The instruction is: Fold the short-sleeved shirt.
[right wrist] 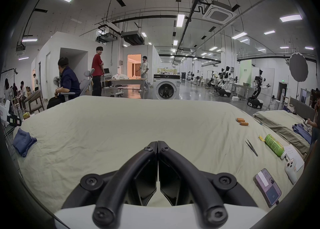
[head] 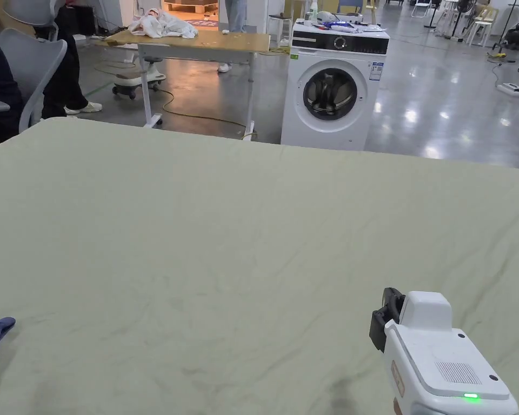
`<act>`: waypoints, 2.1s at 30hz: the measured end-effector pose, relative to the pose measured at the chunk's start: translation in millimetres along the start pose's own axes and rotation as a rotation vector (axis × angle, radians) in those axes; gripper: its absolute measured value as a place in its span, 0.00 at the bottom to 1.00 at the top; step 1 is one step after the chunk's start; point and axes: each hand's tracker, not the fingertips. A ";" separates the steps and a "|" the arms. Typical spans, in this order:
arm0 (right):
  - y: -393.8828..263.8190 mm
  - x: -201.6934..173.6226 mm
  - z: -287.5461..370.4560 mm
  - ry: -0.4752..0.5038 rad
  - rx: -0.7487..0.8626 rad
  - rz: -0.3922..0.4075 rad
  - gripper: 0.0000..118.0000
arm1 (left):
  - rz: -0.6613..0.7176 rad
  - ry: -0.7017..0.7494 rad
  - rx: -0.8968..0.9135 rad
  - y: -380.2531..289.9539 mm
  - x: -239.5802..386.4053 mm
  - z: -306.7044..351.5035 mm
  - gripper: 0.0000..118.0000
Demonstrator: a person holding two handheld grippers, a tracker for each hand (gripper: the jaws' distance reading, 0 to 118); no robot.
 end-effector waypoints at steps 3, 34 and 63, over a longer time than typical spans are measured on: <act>-0.9 0.6 1.8 -0.003 0.004 -0.012 0.00 | -0.018 -0.068 0.085 -4.1 45.7 11.3 0.00; 26.0 7.0 21.4 -0.074 0.142 -0.025 0.00 | -0.105 -0.167 0.464 14.5 257.5 62.5 0.00; 19.7 6.6 22.2 -0.078 0.140 -0.035 0.01 | -0.110 -0.144 0.466 15.4 263.5 62.2 0.24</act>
